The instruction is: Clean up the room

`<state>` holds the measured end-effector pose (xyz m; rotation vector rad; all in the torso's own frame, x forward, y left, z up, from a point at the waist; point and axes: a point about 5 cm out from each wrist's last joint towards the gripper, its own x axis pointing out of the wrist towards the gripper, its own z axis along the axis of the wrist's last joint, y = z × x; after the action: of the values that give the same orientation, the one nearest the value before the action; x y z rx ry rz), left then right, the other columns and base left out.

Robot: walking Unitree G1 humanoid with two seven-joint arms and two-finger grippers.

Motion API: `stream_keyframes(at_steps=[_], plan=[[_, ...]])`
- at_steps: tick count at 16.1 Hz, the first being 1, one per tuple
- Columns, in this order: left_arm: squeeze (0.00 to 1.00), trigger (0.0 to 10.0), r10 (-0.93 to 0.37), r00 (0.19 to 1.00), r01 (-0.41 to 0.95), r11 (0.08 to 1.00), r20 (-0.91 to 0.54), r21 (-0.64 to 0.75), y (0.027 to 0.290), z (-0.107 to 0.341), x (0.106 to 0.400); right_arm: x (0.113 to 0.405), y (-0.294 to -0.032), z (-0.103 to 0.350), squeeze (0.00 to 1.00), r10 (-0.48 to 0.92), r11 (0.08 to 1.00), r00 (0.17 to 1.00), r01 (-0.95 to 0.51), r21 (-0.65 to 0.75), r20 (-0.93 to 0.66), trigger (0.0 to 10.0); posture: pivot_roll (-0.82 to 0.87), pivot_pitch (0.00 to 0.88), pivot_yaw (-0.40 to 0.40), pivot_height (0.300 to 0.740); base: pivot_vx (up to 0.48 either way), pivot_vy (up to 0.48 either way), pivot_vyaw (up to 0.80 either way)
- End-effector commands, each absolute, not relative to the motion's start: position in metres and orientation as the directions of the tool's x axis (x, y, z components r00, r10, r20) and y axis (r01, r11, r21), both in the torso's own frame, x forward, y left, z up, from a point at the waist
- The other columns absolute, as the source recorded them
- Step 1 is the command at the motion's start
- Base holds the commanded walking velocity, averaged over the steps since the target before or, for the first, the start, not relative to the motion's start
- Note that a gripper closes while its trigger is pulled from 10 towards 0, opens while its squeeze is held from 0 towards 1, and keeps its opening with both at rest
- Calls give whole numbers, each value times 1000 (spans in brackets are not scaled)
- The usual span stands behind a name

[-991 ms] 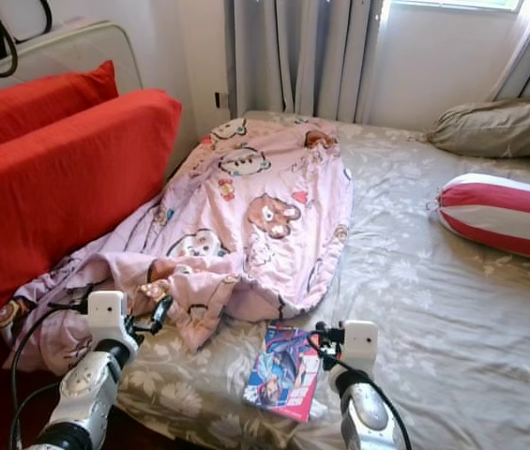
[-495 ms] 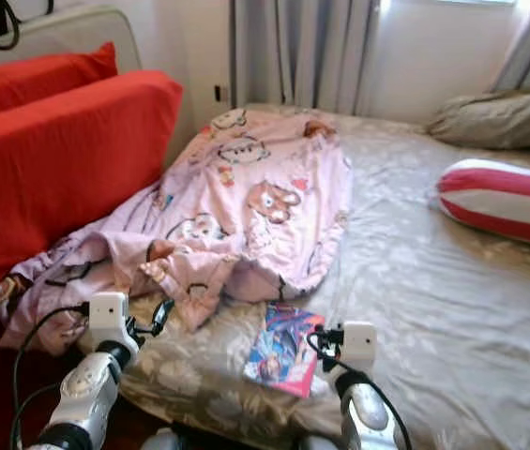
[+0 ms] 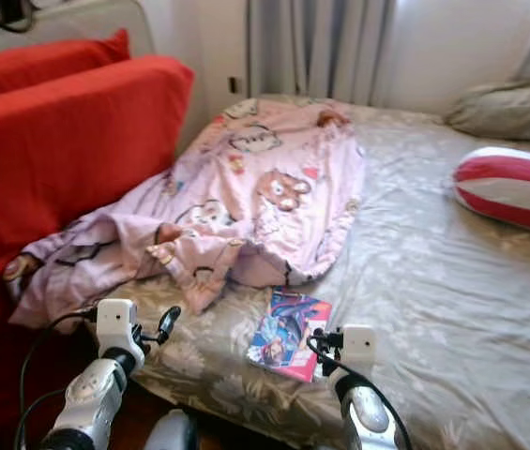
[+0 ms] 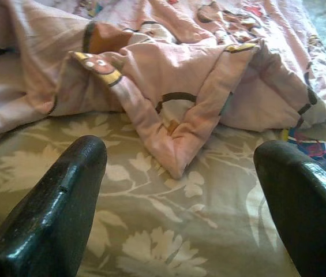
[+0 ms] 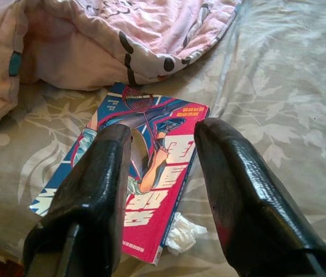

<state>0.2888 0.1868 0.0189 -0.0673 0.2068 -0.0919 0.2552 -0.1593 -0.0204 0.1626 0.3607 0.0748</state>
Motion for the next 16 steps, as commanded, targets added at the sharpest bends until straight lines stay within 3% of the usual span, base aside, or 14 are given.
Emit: stream_keyframes(at_steps=[1, 7, 10, 16], plan=[[0, 10000, -107, 977, 96, 993, -184, -65, 188, 25, 293, 257, -156, -19, 0, 116, 983, 931, -58, 174, -347, 10000, 6, 0, -20, 646, 247, 0, 0], [0, 10000, -108, 976, 97, 993, -188, -66, 190, 25, 293, 256, -159, -20, 0, 100, 988, 930, -51, 145, -352, 10000, 13, 0, -16, 646, 349, 0, 346], [0, 10000, -112, 978, 101, 993, -178, -67, 189, 26, 293, 253, -169, -26, 0, 14, 995, 910, 29, 98, -414, 10000, 18, 0, -20, 646, 349, 0, 0], [0, 10000, -145, 977, 133, 987, -158, -86, 180, 30, 296, 251, -181, -39, 0, -55, 981, 819, 152, 123, -572, 10000, 37, 57, -9, 646, 0, 0, 0]])
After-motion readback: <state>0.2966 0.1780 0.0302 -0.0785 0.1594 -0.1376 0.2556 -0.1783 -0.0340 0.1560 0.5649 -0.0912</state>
